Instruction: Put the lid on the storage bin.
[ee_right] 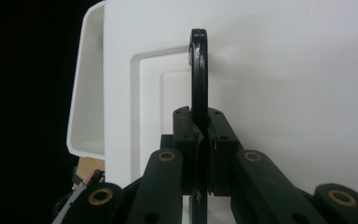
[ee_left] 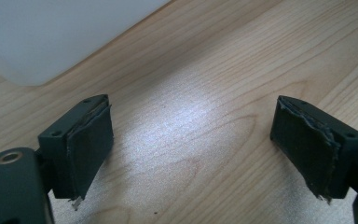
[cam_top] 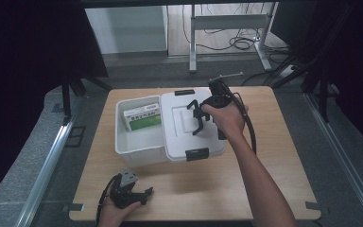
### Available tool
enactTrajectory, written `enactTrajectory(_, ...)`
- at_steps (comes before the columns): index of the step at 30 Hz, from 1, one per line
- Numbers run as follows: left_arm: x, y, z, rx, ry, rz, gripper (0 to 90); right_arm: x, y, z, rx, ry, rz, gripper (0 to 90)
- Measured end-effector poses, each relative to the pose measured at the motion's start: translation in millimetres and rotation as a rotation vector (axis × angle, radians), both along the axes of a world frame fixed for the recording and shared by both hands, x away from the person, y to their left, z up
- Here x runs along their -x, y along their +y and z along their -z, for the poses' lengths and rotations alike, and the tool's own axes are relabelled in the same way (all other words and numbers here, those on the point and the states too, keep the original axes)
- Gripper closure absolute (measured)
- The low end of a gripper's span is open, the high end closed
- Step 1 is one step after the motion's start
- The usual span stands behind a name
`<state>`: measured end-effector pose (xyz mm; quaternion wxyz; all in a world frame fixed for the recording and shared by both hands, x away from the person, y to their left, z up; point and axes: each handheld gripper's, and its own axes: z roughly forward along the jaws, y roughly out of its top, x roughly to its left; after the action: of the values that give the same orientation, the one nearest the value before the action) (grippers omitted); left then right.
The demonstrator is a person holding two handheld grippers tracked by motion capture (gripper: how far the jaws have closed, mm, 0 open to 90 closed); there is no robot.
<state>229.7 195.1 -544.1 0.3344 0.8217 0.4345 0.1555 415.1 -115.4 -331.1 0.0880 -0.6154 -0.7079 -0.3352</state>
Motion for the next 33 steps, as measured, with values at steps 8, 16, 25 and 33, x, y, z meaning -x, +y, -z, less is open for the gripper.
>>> enactTrajectory(8,0.0,-0.1,0.0,0.001,-0.001,0.0,12.9,-6.7,28.6,-8.7,0.009,0.002,-0.023,84.5)
enactTrajectory(16,0.1,-0.1,0.0,0.0,-0.001,0.002,12.9,-19.2,59.8,-11.3,0.023,0.023,-0.033,84.5)
enactTrajectory(25,0.3,-0.4,0.1,0.002,-0.001,0.008,13.0,-30.0,103.1,-16.5,0.039,0.044,-0.065,84.5)
enactTrajectory(33,0.7,-0.7,0.0,0.002,-0.003,0.013,13.0,-38.8,135.8,-11.1,0.044,0.079,-0.068,84.6)
